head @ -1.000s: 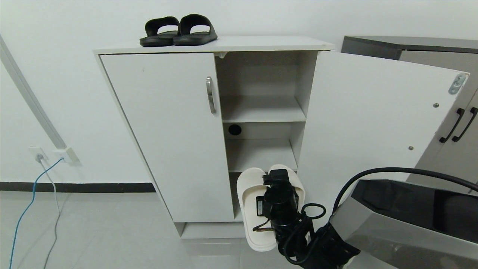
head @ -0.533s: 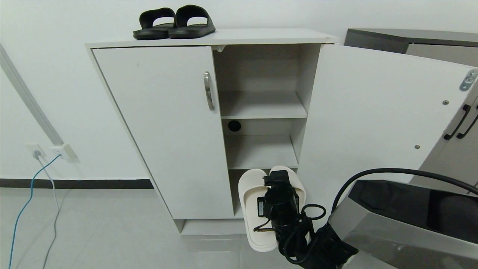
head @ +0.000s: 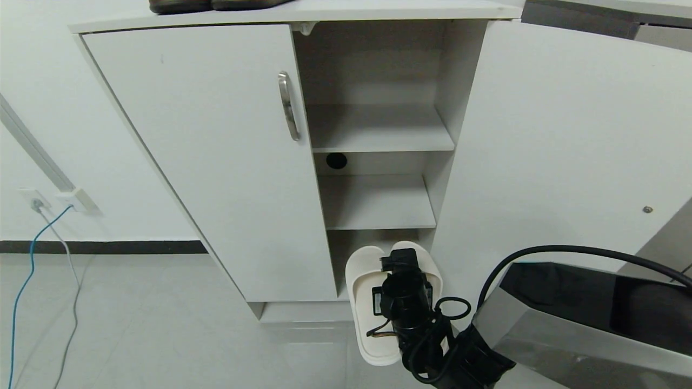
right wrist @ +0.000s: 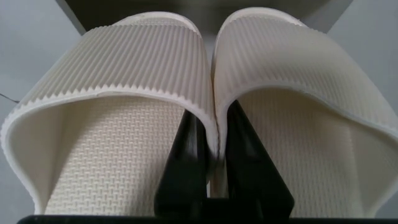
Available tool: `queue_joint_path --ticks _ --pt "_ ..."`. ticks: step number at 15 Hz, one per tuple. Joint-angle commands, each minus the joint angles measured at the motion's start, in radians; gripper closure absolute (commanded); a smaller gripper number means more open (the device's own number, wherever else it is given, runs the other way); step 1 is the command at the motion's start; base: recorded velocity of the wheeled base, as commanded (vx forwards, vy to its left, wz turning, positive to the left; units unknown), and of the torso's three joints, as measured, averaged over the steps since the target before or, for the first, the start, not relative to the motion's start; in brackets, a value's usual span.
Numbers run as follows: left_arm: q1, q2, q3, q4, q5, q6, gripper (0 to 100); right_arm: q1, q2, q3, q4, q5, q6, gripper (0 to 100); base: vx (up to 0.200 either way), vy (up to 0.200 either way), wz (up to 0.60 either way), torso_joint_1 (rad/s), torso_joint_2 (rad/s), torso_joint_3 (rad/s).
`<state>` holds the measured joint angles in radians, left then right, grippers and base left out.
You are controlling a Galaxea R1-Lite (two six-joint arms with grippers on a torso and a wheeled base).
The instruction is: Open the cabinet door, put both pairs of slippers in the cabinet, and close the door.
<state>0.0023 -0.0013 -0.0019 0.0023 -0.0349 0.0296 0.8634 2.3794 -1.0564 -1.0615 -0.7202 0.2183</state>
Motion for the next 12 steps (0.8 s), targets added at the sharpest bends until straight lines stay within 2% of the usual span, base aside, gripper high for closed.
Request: queue_joint_path --ticks 1,4,5,6,7,9,12 --pt "0.001 0.001 0.000 0.001 0.000 0.000 100 0.002 0.001 -0.001 -0.002 -0.004 -0.004 100 0.000 0.000 0.00 -0.002 0.00 -0.207" --pt "0.001 0.001 0.000 -0.001 0.000 -0.002 100 0.008 -0.002 0.003 -0.049 -0.022 -0.040 100 0.000 0.000 0.00 0.007 0.00 -0.201" --pt "0.001 0.001 -0.001 -0.001 0.000 -0.005 100 0.008 0.003 0.024 -0.196 -0.022 -0.148 100 0.000 0.000 0.00 0.012 0.01 -0.105" --pt "0.001 0.001 -0.001 -0.001 0.000 -0.007 100 0.008 0.004 0.032 -0.239 -0.021 -0.178 100 0.000 0.200 0.00 0.007 0.00 -0.061" --pt "0.001 0.001 -0.001 -0.001 0.000 -0.008 100 0.008 0.024 0.047 -0.364 -0.021 -0.269 100 0.000 0.200 0.00 0.007 0.00 -0.036" --pt "0.001 0.001 0.000 -0.001 0.000 -0.008 100 0.008 0.041 0.044 -0.439 -0.019 -0.323 100 0.000 0.200 0.00 0.002 0.00 -0.012" --pt "0.001 0.001 -0.001 0.001 0.000 -0.008 100 0.003 0.044 0.036 -0.436 -0.021 -0.323 100 0.000 0.000 0.00 0.000 0.00 0.000"
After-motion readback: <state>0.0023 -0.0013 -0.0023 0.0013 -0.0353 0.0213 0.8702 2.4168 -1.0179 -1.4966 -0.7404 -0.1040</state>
